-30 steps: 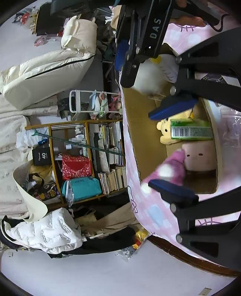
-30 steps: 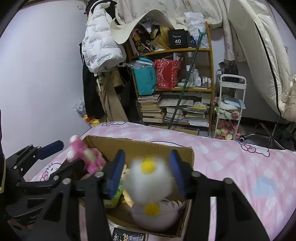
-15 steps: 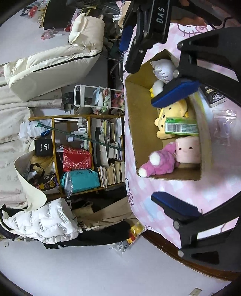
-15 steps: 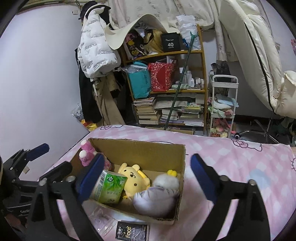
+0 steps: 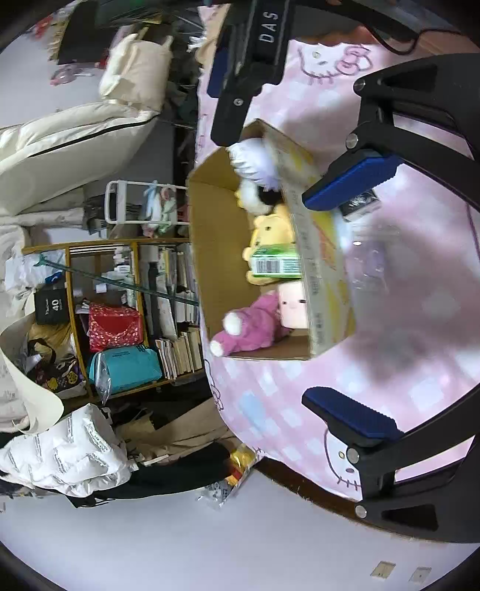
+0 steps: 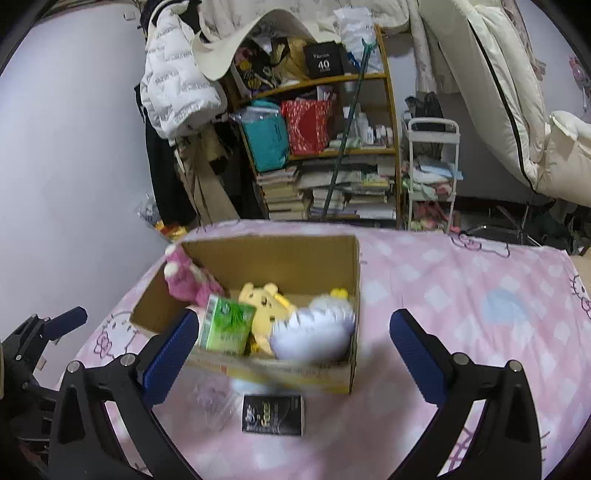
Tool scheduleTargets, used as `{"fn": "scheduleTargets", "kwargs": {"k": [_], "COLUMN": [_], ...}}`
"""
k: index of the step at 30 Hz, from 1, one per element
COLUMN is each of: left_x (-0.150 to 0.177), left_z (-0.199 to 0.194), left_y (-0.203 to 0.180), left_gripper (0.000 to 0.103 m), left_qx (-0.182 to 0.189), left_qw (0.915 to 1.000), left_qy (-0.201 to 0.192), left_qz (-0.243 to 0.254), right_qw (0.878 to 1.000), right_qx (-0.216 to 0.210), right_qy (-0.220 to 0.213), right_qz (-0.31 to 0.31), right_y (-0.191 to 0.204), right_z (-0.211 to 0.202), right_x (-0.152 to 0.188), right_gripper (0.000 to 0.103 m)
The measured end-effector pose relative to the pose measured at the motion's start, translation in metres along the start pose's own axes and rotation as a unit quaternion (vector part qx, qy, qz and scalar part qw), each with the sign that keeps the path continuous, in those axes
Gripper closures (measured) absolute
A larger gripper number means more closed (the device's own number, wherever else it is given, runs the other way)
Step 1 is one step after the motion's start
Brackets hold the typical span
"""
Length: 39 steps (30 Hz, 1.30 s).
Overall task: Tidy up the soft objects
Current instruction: 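Grasp clear bag with purple plush with left gripper while right gripper grasps black Face tissue pack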
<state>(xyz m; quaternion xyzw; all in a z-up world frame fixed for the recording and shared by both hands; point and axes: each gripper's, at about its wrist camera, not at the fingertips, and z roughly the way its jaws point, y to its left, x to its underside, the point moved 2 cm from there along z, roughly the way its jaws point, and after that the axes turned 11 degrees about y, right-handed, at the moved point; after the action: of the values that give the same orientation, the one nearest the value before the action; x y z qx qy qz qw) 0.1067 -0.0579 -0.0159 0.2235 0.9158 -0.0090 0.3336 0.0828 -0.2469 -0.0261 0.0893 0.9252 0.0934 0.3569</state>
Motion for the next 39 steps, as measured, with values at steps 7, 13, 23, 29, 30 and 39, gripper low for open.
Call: {"fn": "scheduleTargets", "kwargs": {"k": [7, 13, 23, 29, 30, 39], "left_x": [0.019, 0.027, 0.034, 0.037, 0.038, 0.042], "left_z": [0.012, 0.036, 0.07, 0.088, 0.091, 0.121], "left_y": [-0.005, -0.005, 0.0, -0.002, -0.003, -0.007], "left_gripper": [0.008, 0.008, 0.008, 0.008, 0.008, 0.008], "left_qx": [0.006, 0.007, 0.036, 0.062, 0.068, 0.109], "left_qw": [0.9991, 0.9971, 0.9926, 0.9907, 0.9905, 0.9831], "left_qy": [0.041, 0.075, 0.116, 0.121, 0.119, 0.147], "left_qz": [0.007, 0.014, 0.002, 0.008, 0.011, 0.0], "right_qw": [0.999, 0.998, 0.994, 0.99, 0.989, 0.983], "right_qx": [0.0, -0.001, -0.001, -0.022, -0.026, -0.032], "right_qy": [0.032, 0.064, 0.11, 0.141, 0.147, 0.179], "right_qz": [-0.007, -0.008, -0.013, 0.005, 0.009, 0.027], "right_y": [0.005, 0.005, 0.012, 0.007, 0.007, 0.001], "right_z": [0.011, 0.028, 0.056, 0.078, 0.081, 0.106], "right_x": [0.017, 0.029, 0.043, 0.052, 0.053, 0.06], "right_gripper": [0.0, 0.0, 0.0, 0.0, 0.0, 0.0]}}
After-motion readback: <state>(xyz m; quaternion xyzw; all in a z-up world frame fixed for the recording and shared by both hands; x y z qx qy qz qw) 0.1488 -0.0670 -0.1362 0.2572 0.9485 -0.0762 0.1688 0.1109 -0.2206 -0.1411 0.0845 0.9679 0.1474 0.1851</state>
